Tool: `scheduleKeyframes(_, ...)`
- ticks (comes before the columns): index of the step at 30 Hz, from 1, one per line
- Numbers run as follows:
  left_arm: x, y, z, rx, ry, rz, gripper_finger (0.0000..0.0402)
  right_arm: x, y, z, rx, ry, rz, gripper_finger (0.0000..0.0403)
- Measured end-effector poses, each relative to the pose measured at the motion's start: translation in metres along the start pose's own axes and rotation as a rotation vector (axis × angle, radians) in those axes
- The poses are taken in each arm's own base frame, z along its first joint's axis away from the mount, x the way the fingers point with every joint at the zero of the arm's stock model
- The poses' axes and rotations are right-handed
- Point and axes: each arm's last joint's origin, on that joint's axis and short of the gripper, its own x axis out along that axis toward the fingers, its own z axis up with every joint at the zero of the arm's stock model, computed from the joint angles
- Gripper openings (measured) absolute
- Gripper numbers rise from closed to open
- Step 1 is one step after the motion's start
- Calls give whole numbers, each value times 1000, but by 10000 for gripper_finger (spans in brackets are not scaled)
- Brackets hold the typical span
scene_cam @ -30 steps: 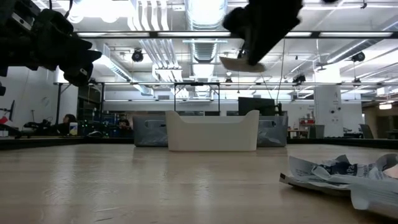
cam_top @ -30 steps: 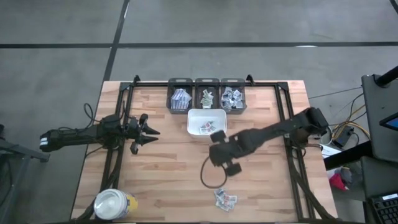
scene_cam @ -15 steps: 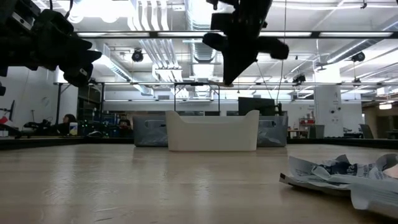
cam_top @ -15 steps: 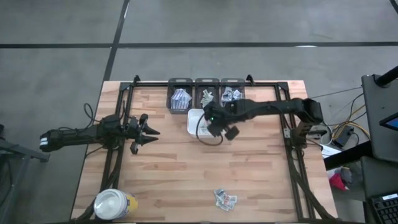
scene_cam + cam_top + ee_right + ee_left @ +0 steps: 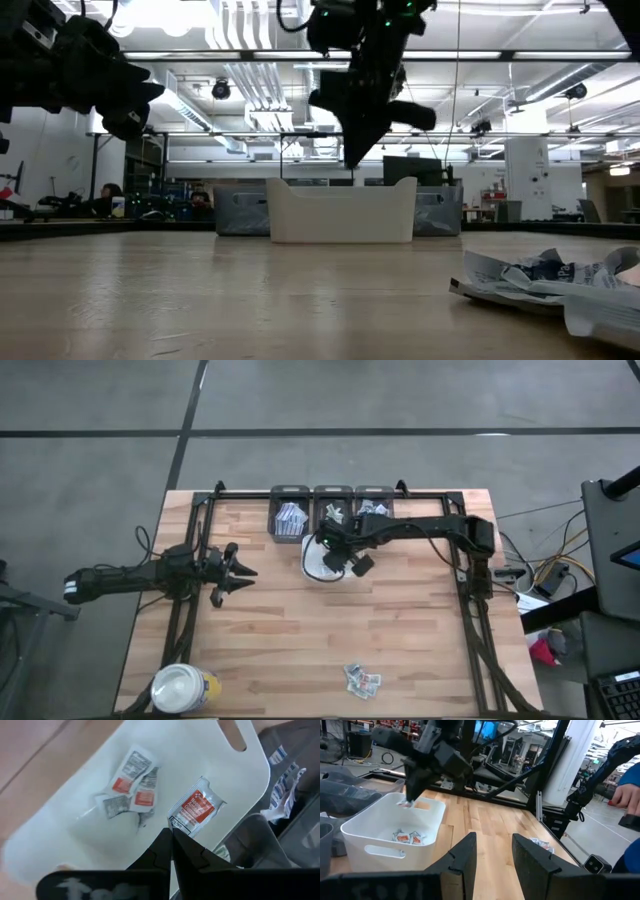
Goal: Pick & Place First Aid Supplies
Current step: Put the orange ointment pack into the white bin
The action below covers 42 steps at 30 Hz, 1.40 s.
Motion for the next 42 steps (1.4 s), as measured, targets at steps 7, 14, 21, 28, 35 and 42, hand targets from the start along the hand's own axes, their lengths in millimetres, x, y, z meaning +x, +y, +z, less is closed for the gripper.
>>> scheduleKeyframes(7,0,0,0,-1,1,0,120,23,-16,6,-17,40,145,8)
scheduleKeyframes(14,0,0,0,-1,1,-1,120,40,-31,20,86,62,188,8)
scheduleKeyframes(21,0,0,0,0,4,-1,120,48,-35,25,140,78,215,8)
scheduleKeyframes(28,1,0,-1,0,9,1,119,53,-32,24,168,93,228,8)
scheduleKeyframes(35,1,0,-1,5,9,1,119,55,-30,23,209,90,243,8)
scheduleKeyframes(42,1,0,-1,18,9,1,120,60,-25,22,216,63,300,12)
